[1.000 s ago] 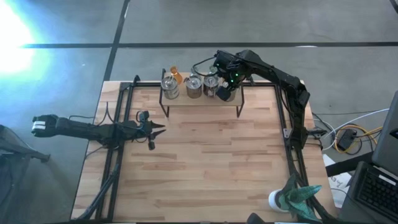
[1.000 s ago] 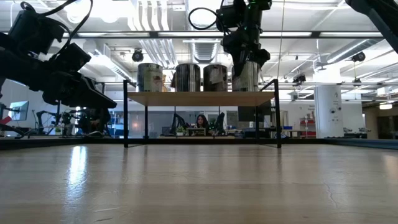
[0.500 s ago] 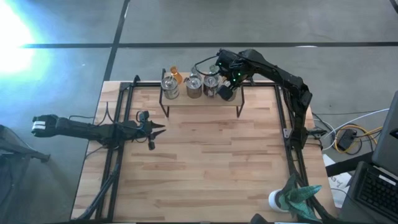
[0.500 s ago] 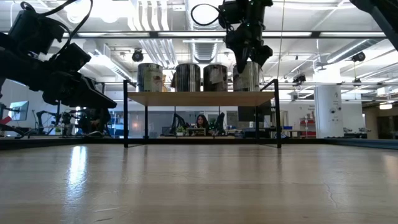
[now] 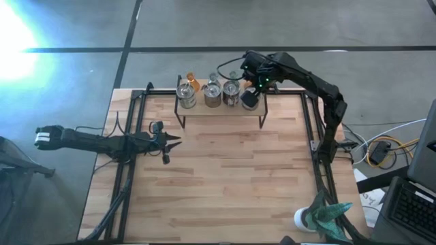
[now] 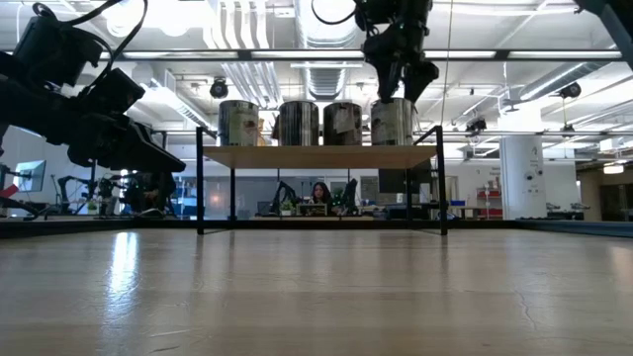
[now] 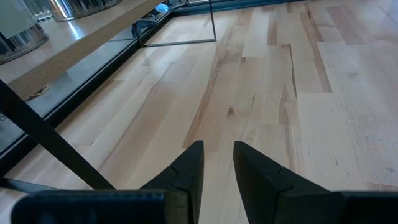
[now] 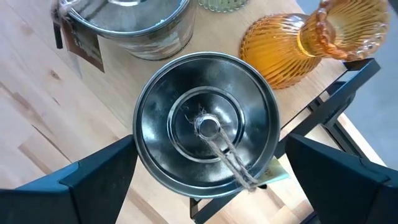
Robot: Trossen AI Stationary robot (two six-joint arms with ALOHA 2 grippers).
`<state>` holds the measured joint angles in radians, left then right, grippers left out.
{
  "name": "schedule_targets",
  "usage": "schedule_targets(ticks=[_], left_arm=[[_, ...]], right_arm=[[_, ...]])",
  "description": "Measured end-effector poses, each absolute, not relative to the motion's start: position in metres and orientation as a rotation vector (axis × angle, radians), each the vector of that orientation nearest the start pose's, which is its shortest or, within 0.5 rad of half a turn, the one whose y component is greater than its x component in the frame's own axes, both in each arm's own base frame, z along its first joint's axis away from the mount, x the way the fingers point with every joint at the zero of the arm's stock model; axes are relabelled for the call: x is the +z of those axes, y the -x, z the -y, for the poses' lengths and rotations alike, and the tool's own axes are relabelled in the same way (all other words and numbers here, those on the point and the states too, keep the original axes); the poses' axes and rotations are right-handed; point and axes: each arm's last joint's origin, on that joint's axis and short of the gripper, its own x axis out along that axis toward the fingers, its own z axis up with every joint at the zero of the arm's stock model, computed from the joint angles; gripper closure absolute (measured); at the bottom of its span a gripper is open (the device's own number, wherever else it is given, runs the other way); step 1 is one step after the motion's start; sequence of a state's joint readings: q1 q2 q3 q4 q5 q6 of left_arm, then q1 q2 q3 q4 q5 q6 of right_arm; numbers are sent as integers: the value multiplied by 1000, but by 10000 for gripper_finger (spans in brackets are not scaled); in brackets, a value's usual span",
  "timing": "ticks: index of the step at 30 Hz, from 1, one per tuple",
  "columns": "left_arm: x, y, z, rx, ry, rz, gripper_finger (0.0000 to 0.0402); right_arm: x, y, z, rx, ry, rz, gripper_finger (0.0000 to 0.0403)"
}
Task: Pick & Place candle stick holders
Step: Return to Home Position
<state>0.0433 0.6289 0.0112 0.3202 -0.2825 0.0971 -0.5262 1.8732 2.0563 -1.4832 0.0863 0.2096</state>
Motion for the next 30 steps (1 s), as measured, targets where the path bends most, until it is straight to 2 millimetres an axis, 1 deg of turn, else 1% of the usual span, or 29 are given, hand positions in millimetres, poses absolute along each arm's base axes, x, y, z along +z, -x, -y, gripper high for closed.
schedule_targets(ticks=[7, 16, 20, 24, 26, 28, 30], left_arm=[[138, -132, -14, 309, -131, -313, 310], [138, -132, -14, 309, -132, -313, 310], [138, -132, -14, 308, -131, -312, 310], [138, -132, -14, 309, -131, -313, 310], [138, -132, -14, 308, -131, -313, 310], [138, -132, -14, 309, -131, -313, 310], [138, -132, -14, 309, -131, -313, 310]], right_arm=[[375, -300, 177, -686, -455, -1202, 3], [397, -288, 163, -688, -453, -1110, 3], [420, -280, 145, -665, -434, -981, 3], [450, -269, 119, -598, -385, -789, 3], [462, -261, 104, -532, -356, -700, 3], [470, -255, 88, -442, -337, -612, 3], [471, -248, 74, -360, -324, -550, 3]])
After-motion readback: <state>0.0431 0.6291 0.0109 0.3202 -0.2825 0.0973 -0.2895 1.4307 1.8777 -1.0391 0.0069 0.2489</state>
